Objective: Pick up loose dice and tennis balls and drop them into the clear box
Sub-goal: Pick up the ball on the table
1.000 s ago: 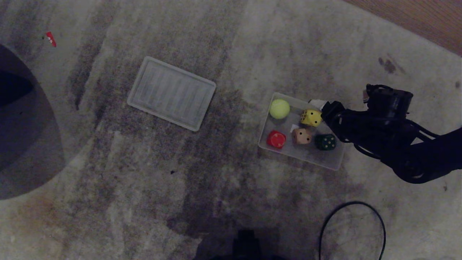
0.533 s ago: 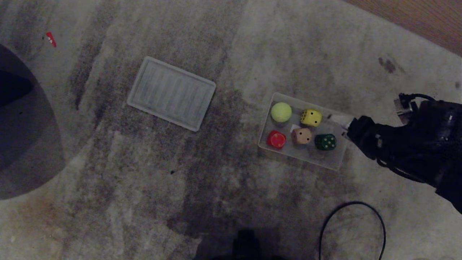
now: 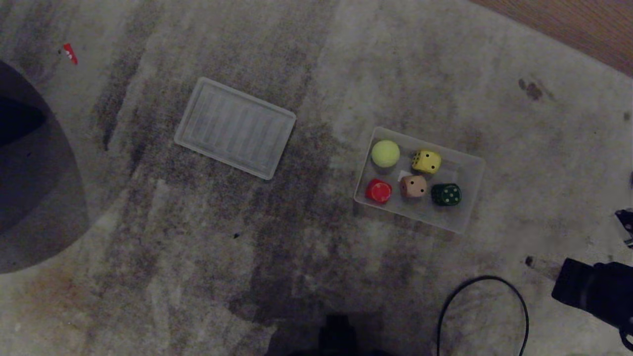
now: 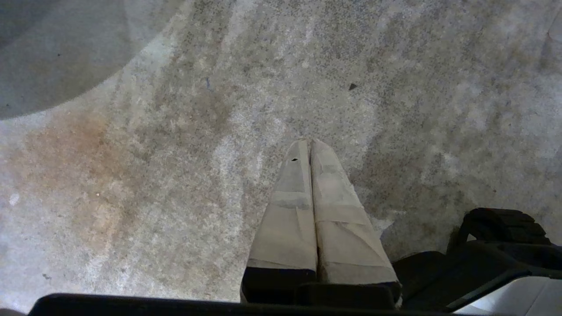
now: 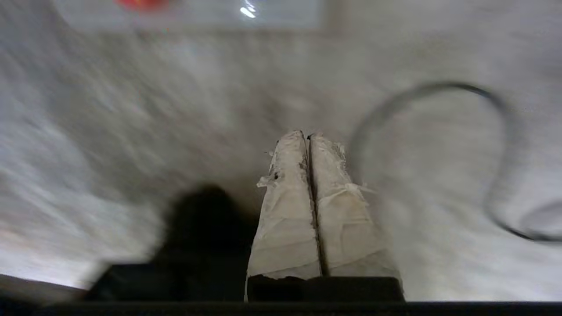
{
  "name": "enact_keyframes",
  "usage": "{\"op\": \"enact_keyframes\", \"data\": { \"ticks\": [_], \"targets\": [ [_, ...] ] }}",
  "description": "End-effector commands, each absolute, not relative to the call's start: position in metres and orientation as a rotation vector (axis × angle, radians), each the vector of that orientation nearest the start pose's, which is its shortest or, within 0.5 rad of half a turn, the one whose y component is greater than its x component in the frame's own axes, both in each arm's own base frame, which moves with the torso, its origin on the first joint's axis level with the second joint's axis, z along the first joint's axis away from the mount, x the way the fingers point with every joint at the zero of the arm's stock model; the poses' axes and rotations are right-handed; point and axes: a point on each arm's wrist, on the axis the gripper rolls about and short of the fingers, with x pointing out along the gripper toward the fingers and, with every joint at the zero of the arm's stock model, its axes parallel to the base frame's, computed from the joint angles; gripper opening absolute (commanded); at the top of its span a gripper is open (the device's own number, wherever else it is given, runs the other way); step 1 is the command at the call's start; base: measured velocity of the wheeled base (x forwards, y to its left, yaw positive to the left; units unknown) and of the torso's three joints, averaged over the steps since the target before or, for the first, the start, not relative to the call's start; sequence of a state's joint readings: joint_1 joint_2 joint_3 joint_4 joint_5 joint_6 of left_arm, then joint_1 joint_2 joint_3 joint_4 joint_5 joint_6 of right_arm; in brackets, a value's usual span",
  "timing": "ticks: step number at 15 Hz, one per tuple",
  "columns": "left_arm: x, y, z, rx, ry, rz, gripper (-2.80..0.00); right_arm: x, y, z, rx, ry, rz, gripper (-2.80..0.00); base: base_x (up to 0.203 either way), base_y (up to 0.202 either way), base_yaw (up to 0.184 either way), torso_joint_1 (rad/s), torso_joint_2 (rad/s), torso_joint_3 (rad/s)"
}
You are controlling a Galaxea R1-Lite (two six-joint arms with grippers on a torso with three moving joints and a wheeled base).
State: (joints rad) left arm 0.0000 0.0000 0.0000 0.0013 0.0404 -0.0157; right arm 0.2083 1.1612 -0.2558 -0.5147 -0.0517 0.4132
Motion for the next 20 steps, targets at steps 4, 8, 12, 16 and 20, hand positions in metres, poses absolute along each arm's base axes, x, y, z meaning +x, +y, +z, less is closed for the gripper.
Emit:
{"op": "enact_keyframes", "data": {
  "ticks": [4, 8, 12, 16, 20],
  "targets": [
    [-0.023, 0.001, 0.075, -0.015, 0.004, 0.041, -2.80, 0.049, 0.003, 0.134, 0.224, 0.363, -0.028, -2.80, 0.000, 0.000, 0.000, 0.000, 0.00, 0.000],
    [-0.023, 0.001, 0.075, -0.017, 0.004, 0.041, -2.80, 0.006, -0.002, 0.112, 0.178, 0.304, -0.083, -2.80, 0.000, 0.000, 0.000, 0.000, 0.00, 0.000],
    [-0.023, 0.001, 0.075, -0.016, 0.004, 0.041, -2.80, -0.025, -0.002, 0.087, 0.103, 0.237, -0.058, -2.80, 0.000, 0.000, 0.000, 0.000, 0.00, 0.000],
    [-0.023, 0.001, 0.075, -0.017, 0.004, 0.041, -2.80, -0.030, 0.000, 0.077, 0.005, 0.110, 0.009, -2.80, 0.000, 0.000, 0.000, 0.000, 0.00, 0.000],
    [-0.023, 0.001, 0.075, -0.015, 0.004, 0.041, -2.80, -0.026, 0.000, 0.076, 0.009, 0.069, 0.017, -2.80, 0.000, 0.000, 0.000, 0.000, 0.00, 0.000]
  ]
}}
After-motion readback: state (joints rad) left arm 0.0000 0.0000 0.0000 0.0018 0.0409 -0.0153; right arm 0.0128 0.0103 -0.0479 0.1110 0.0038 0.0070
